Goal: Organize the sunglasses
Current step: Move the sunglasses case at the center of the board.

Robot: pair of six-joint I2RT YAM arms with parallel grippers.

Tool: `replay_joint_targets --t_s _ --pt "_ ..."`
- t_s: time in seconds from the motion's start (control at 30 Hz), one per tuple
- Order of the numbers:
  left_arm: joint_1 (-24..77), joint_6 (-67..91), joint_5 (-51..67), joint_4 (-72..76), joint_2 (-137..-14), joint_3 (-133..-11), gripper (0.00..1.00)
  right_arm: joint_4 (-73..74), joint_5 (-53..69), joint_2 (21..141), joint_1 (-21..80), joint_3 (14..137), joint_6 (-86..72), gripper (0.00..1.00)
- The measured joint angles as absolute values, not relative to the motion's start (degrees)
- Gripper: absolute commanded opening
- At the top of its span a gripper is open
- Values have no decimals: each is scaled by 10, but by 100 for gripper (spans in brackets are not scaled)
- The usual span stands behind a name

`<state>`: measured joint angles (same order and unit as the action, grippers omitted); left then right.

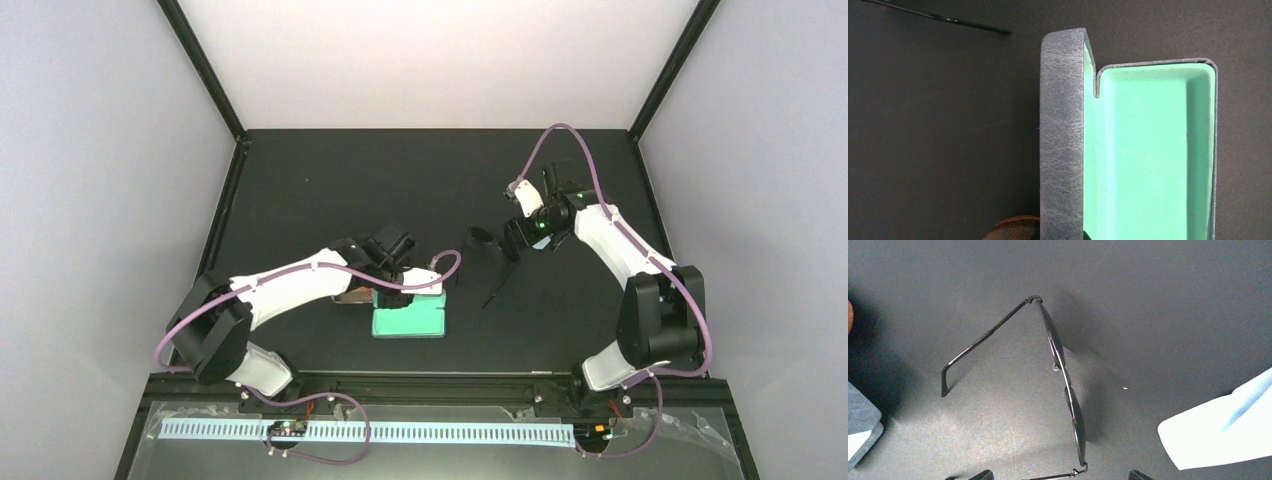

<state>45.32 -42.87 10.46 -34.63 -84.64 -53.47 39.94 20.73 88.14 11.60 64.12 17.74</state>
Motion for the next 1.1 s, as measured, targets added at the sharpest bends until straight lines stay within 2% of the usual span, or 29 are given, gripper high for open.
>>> replay_joint_targets --t_s 0.43,1.1 --pt "455 -456 48 -308 -832 -507 7 400 208 881 116 641 178 72" --pt "431 -492 25 -295 -824 -498 6 401 207 882 116 641 178 73"
